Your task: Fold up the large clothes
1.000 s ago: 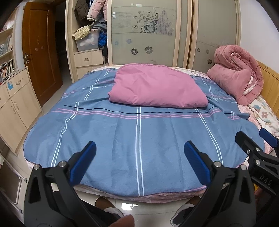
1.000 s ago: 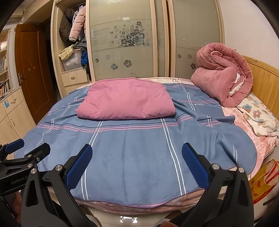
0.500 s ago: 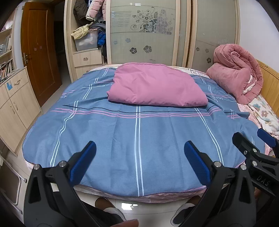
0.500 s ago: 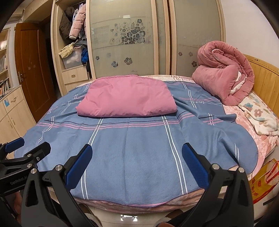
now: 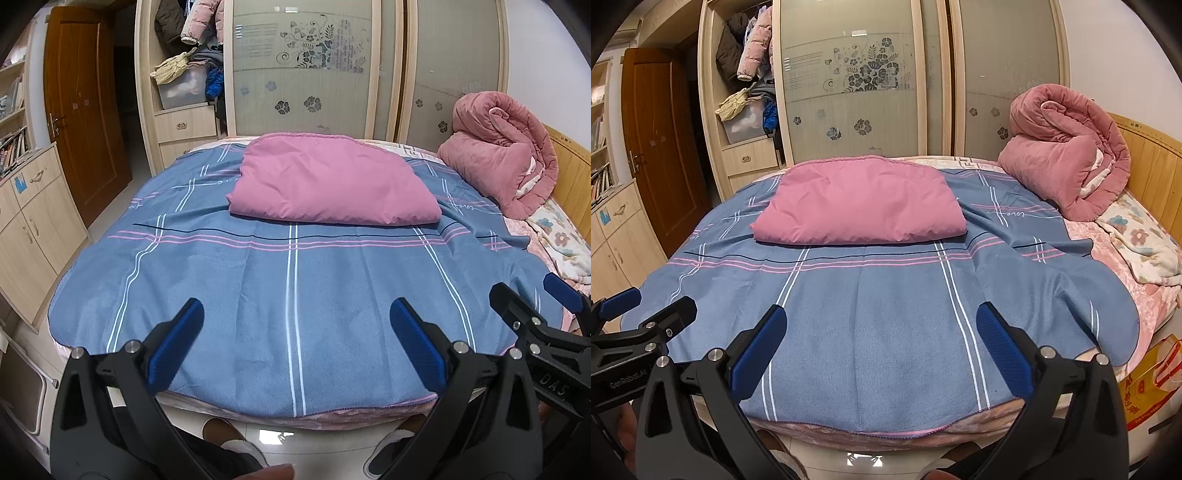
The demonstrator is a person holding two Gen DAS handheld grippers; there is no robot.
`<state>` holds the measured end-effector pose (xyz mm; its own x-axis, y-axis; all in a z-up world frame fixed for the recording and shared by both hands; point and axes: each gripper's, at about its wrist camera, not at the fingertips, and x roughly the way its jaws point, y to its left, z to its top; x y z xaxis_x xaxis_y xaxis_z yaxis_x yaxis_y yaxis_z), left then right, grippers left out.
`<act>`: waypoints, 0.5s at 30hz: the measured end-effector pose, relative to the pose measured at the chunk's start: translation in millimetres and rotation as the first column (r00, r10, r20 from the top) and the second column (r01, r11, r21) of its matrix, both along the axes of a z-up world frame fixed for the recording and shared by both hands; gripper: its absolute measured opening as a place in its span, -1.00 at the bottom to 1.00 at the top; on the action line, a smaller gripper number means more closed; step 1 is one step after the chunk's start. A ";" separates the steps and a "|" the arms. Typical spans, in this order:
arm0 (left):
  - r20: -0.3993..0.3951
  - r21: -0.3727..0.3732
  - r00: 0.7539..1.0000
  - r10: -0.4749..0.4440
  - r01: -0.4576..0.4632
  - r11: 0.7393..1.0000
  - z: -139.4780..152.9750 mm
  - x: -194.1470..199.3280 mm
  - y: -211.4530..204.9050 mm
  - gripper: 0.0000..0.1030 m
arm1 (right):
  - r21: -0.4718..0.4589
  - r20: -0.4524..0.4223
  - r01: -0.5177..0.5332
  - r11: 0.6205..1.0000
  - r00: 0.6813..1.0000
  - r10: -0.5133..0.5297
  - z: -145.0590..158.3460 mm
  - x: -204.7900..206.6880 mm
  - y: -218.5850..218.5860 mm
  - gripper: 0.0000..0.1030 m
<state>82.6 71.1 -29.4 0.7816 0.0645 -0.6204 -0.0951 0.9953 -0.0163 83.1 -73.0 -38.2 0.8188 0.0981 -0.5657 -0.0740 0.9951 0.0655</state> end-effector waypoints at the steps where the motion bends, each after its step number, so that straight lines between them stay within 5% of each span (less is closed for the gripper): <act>1: 0.002 0.002 1.000 0.000 0.000 1.000 0.4 -0.1 -0.1 0.96 | 0.000 -0.001 0.000 1.000 1.000 0.000 -0.2 0.1 0.1 0.97; 15: 0.001 0.005 1.000 -0.005 0.005 1.000 -1.5 0.4 -1.0 0.96 | -0.004 -0.004 -0.005 1.000 1.000 0.005 -1.8 0.1 2.2 0.97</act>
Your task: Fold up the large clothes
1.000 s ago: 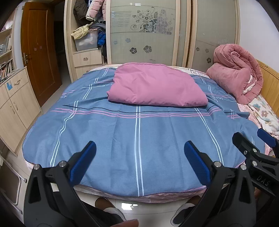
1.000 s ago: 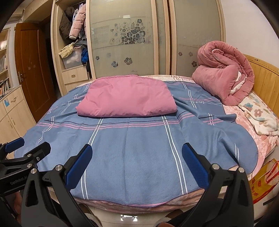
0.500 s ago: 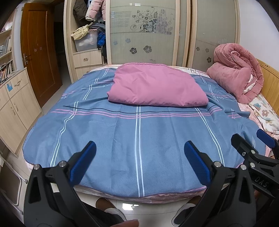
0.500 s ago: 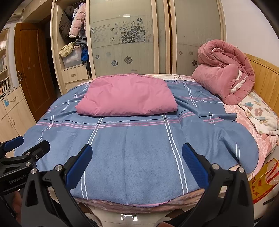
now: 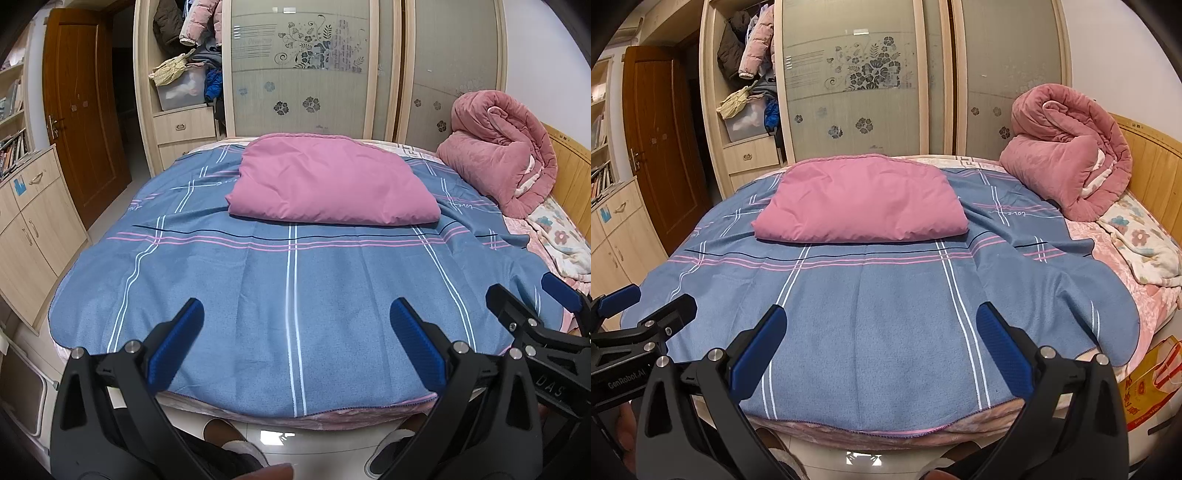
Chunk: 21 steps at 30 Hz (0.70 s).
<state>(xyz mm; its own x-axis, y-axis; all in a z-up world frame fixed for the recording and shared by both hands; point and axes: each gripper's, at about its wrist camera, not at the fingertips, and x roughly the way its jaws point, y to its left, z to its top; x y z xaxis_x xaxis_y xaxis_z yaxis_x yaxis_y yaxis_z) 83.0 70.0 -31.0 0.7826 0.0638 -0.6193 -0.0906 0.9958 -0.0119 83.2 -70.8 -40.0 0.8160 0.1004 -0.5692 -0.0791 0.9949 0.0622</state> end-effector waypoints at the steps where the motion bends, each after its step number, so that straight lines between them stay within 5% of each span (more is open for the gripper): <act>1: 0.000 -0.001 1.000 -0.001 0.001 1.000 0.1 0.3 0.1 0.96 | -0.001 0.001 0.000 1.000 1.000 0.000 0.2 -0.4 -0.2 0.97; 21: -0.002 0.005 1.000 -0.005 0.005 1.000 -1.6 0.9 1.2 0.96 | -0.004 0.001 -0.004 1.000 1.000 0.004 -0.7 -0.8 0.6 0.97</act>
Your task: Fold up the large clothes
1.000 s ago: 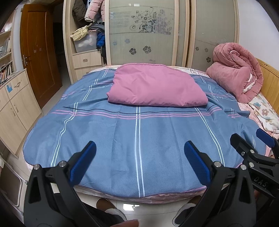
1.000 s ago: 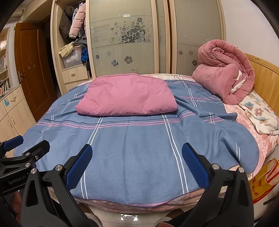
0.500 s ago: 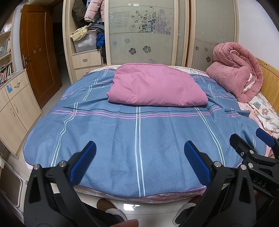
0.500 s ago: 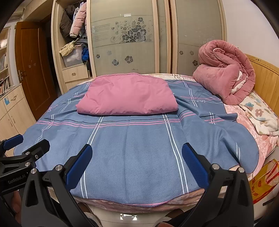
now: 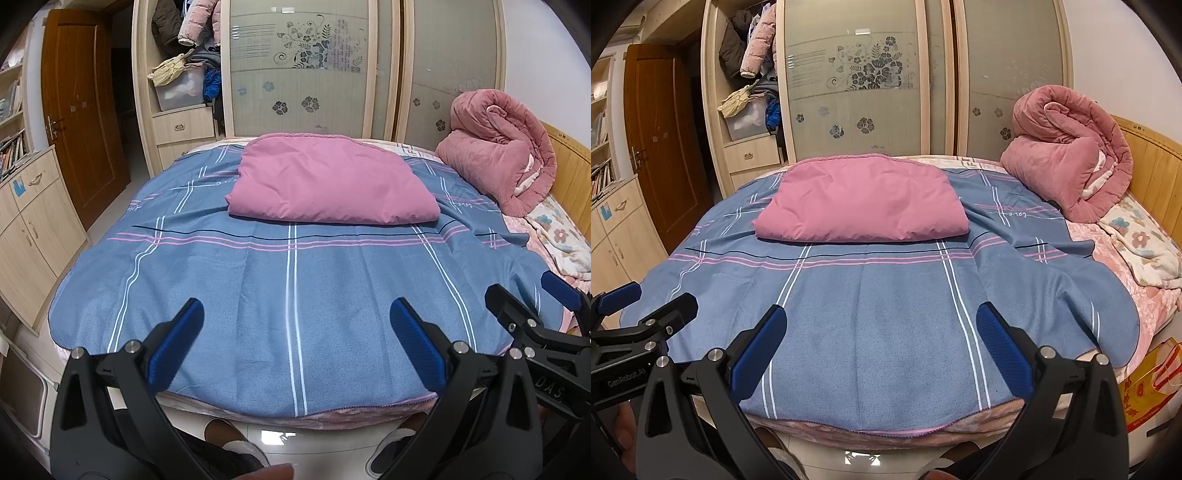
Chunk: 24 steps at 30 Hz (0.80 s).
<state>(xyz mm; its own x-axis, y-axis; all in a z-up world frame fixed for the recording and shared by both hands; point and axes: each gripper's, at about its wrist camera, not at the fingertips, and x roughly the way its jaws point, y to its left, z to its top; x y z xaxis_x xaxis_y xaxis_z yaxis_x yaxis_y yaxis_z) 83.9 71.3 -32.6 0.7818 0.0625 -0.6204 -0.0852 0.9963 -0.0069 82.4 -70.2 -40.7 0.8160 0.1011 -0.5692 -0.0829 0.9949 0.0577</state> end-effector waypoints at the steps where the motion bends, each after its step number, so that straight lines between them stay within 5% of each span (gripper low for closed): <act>1: 0.001 -0.001 1.000 0.000 0.000 1.000 0.0 0.0 0.3 0.96 | 0.001 0.001 0.002 1.000 1.000 -0.002 -0.2 -0.1 -0.1 0.97; 24: 0.002 0.006 1.000 -0.008 0.008 1.000 -2.0 -1.1 0.4 0.96 | -0.004 -0.003 0.000 1.000 1.000 0.000 -3.3 0.1 0.9 0.97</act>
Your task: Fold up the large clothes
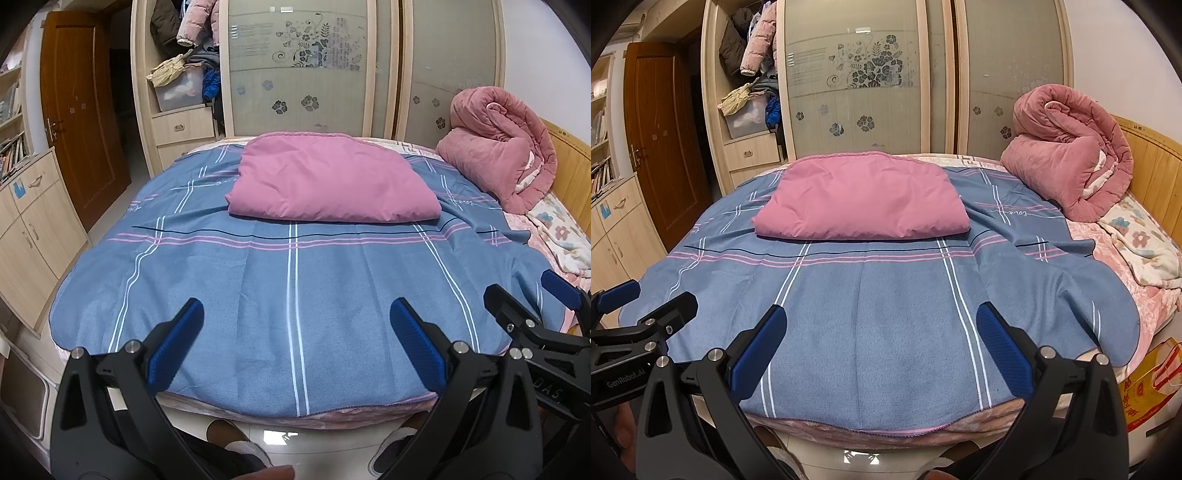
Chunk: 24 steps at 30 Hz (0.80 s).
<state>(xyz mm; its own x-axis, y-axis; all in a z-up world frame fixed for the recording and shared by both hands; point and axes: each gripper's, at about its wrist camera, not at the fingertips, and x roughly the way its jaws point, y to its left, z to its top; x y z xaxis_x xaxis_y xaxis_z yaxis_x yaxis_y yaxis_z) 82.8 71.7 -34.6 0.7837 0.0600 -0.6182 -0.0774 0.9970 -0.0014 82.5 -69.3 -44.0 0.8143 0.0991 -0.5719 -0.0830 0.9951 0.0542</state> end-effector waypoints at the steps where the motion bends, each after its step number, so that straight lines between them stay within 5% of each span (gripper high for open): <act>1: 0.000 -0.002 1.000 -0.002 0.002 1.000 -0.2 0.1 -0.1 0.96 | 0.000 0.000 0.000 1.000 1.000 0.000 -0.3 0.0 0.2 0.97; 24: 0.030 0.021 1.000 0.009 -0.010 1.000 2.5 -5.3 -1.4 0.96 | 0.001 0.005 0.004 1.000 1.000 -0.004 -0.5 -0.7 -2.0 0.97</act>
